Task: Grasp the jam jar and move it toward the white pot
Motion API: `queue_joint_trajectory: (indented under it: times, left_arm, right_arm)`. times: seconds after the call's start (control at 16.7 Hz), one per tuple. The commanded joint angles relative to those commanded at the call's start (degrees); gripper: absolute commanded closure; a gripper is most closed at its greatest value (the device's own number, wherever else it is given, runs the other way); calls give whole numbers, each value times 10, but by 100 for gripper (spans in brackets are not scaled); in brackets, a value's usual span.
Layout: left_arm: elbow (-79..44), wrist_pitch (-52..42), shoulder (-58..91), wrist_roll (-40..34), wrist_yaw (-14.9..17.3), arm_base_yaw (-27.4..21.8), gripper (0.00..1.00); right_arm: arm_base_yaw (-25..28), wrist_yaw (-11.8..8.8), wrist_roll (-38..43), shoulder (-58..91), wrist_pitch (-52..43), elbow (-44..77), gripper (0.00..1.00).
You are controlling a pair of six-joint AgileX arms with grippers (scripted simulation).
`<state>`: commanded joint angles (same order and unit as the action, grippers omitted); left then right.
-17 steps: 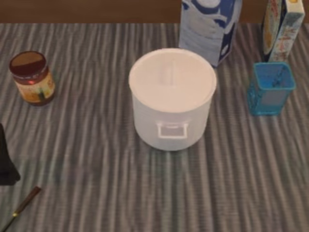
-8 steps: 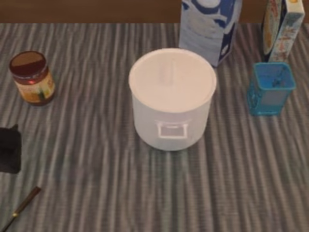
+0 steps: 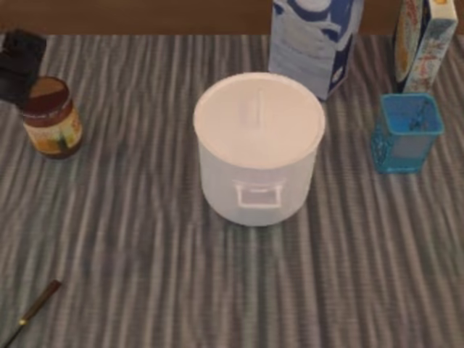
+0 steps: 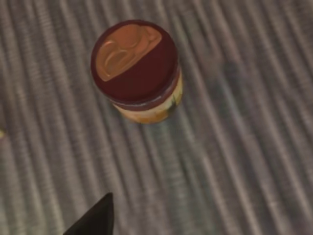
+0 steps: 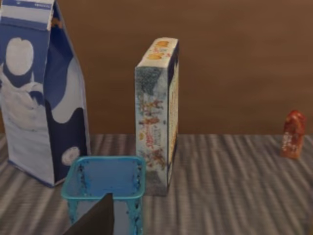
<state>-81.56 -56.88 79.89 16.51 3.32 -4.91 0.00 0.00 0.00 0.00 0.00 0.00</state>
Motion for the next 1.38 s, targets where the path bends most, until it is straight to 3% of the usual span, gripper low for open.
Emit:
queue_joint_trajectory:
  times: [0.36, 0.66, 0.96, 1.38]
  left_arm:
    - [-371, -168, 359, 61, -12, 16, 0]
    - [-577, -277, 590, 95, -24, 34, 0]
    - [-658, -326, 680, 108, -29, 43, 0]
    - [-647, -316, 678, 107, -29, 41, 0]
  right_arm:
    - [0, 0, 0, 0, 0, 0, 0]
    - [0, 0, 0, 0, 0, 0, 0]
    - [0, 0, 0, 0, 0, 0, 0]
    - [0, 0, 0, 0, 0, 0, 0]
